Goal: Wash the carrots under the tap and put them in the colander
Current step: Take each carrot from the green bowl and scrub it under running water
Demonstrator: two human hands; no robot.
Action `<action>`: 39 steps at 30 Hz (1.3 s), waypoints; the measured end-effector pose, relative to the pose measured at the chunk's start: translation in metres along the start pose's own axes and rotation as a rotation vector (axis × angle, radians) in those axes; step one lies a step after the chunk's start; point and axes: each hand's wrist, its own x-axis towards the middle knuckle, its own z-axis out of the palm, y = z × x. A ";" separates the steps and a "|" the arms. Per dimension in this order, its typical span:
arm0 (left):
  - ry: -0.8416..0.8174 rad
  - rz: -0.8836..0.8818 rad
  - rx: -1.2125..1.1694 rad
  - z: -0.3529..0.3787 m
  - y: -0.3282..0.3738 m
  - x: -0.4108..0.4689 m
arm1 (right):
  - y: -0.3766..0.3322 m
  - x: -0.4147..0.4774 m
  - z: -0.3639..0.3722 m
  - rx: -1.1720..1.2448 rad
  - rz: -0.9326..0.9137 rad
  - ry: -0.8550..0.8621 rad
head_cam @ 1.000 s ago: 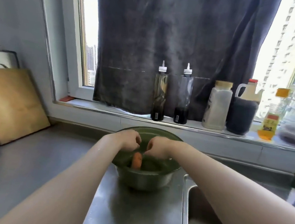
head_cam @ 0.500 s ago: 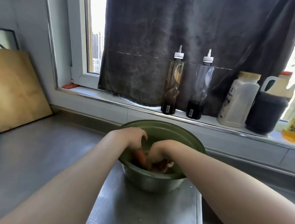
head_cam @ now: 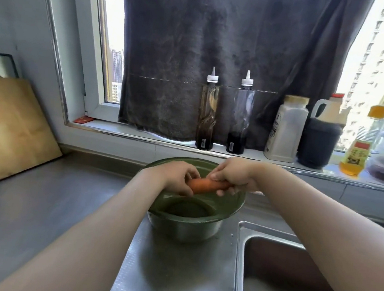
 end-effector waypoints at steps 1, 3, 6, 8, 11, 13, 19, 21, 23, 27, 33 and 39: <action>0.021 0.022 -0.018 -0.002 0.009 -0.003 | 0.005 -0.014 -0.008 0.084 -0.023 0.013; 0.080 0.073 -0.053 -0.006 0.031 -0.007 | 0.018 -0.045 -0.017 0.245 -0.069 0.058; 0.109 0.138 -0.104 -0.005 0.071 -0.014 | 0.050 -0.088 -0.020 0.526 -0.090 0.153; 0.056 0.162 -0.125 0.004 0.099 -0.020 | 0.082 -0.108 -0.018 0.679 -0.051 0.225; -0.057 0.176 -0.158 0.036 0.136 -0.025 | 0.139 -0.138 -0.011 0.647 0.069 0.300; -0.090 0.191 -0.150 0.064 0.157 -0.025 | 0.179 -0.155 -0.004 0.631 0.171 0.300; -0.128 0.199 -0.079 0.144 0.210 -0.020 | 0.269 -0.180 -0.004 0.800 0.288 0.278; -0.167 0.181 -0.077 0.168 0.220 -0.018 | 0.289 -0.186 -0.004 0.816 0.291 0.253; -0.227 0.156 -0.146 0.191 0.228 -0.015 | 0.305 -0.192 -0.003 0.795 0.271 0.272; -0.261 0.070 -0.373 0.230 0.238 -0.010 | 0.328 -0.203 0.005 0.632 0.183 0.305; -0.219 -0.178 -0.672 0.274 0.244 -0.003 | 0.348 -0.200 0.000 0.324 0.159 0.354; -0.377 -0.265 -1.155 0.274 0.227 0.005 | 0.352 -0.191 -0.005 0.199 0.198 0.433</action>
